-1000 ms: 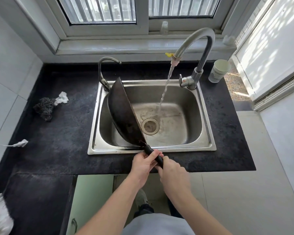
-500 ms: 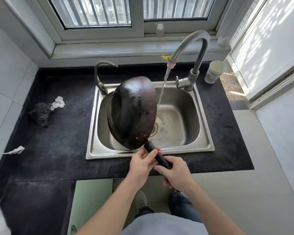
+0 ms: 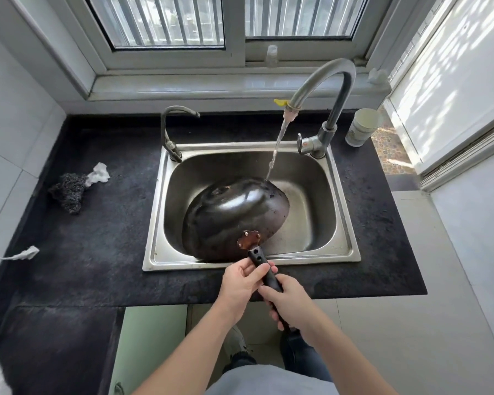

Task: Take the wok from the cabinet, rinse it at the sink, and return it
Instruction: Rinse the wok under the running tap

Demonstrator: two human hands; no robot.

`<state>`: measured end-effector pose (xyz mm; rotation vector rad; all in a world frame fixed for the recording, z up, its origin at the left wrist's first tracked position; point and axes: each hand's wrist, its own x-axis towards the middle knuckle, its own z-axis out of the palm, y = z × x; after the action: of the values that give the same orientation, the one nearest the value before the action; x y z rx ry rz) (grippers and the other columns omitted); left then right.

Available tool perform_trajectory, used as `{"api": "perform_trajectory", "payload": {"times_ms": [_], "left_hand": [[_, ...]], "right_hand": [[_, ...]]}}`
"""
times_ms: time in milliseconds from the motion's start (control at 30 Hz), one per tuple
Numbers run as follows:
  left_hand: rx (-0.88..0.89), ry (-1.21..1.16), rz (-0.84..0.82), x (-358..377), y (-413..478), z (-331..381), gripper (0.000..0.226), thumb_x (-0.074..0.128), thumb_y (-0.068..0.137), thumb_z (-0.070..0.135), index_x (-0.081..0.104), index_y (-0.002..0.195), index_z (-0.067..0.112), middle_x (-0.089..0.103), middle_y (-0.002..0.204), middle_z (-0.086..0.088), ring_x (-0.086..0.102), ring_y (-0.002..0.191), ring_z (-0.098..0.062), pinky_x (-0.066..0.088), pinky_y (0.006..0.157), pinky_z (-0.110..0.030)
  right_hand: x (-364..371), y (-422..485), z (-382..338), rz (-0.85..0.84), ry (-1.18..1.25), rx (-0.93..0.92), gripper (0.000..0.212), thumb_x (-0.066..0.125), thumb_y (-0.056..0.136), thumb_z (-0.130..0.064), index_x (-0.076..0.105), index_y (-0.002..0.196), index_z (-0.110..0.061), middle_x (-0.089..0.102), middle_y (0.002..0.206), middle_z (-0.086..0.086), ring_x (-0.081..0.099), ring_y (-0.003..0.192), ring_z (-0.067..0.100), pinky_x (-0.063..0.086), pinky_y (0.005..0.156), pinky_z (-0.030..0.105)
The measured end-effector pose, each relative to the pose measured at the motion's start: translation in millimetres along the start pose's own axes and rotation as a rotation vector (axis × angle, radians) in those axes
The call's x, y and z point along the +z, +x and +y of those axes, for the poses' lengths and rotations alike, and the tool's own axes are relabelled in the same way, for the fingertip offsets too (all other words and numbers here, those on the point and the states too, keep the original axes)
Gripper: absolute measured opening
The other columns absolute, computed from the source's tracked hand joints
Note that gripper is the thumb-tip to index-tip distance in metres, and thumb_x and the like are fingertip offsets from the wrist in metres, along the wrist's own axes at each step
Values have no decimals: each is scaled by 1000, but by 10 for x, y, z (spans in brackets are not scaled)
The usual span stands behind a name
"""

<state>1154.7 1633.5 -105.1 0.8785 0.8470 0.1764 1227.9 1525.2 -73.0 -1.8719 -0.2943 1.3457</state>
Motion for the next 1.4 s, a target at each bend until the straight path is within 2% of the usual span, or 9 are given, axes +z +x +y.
{"api": "perform_trajectory", "payload": {"times_ms": [233,400,533,667,733,867,1133,1267,1400], "left_hand": [[-30,112,25,23,27,-68,13,65,91,0,70,102,3,77,102,-15,74,96,-24,60,86,-38],[-53,78,19,112,84,-100,19,62,94,2,66,112,5,77,109,-9,72,104,-25,57,93,-41],[-92,-22,29,260,171,-68,21,62,95,8,62,115,4,74,110,-14,73,102,-26,60,84,-37],[-97,-3,5,374,259,-31,22,65,92,11,64,113,2,74,111,-16,73,99,-26,59,84,-35],[-81,37,4,413,293,-17,25,68,91,11,63,112,-2,73,109,-19,73,94,-24,60,84,-35],[-58,146,14,510,378,-28,28,72,88,12,64,110,-5,76,96,-15,74,91,-25,60,85,-37],[-55,308,40,689,577,-81,20,75,85,14,69,98,0,78,90,-14,75,91,-28,60,86,-40],[-59,408,31,728,628,-82,17,76,84,22,72,98,12,79,91,-3,75,93,-18,59,82,-33],[-55,459,19,751,637,-67,17,76,85,24,73,98,14,79,89,1,74,90,-11,55,74,-26]], "right_hand": [[18,25,207,85,-50,-55,25,62,96,-33,62,95,-8,56,57,3,51,41,15,45,38,29],[-73,84,317,124,-155,-128,16,61,97,-32,61,93,-16,61,52,1,52,35,12,44,39,26],[-161,139,366,133,-144,-163,11,62,98,-30,62,97,-19,65,61,5,54,38,11,47,39,26],[-265,187,403,133,-107,-177,11,62,98,-28,62,96,-17,66,63,14,53,38,16,49,39,32],[-306,206,398,122,-77,-170,11,62,98,-27,62,95,-16,65,60,14,53,39,17,49,40,32],[-417,234,366,93,-12,-133,14,61,99,-27,63,95,-13,60,54,3,51,39,14,47,40,30],[-650,263,330,32,141,-76,21,61,99,-22,60,91,-3,55,58,5,46,39,13,43,38,27],[-681,243,310,37,179,-67,20,61,100,-23,62,92,-4,57,60,6,48,41,12,44,39,26],[-654,220,308,80,184,-76,16,60,100,-24,63,93,-9,61,61,3,51,41,12,46,40,25]]}}
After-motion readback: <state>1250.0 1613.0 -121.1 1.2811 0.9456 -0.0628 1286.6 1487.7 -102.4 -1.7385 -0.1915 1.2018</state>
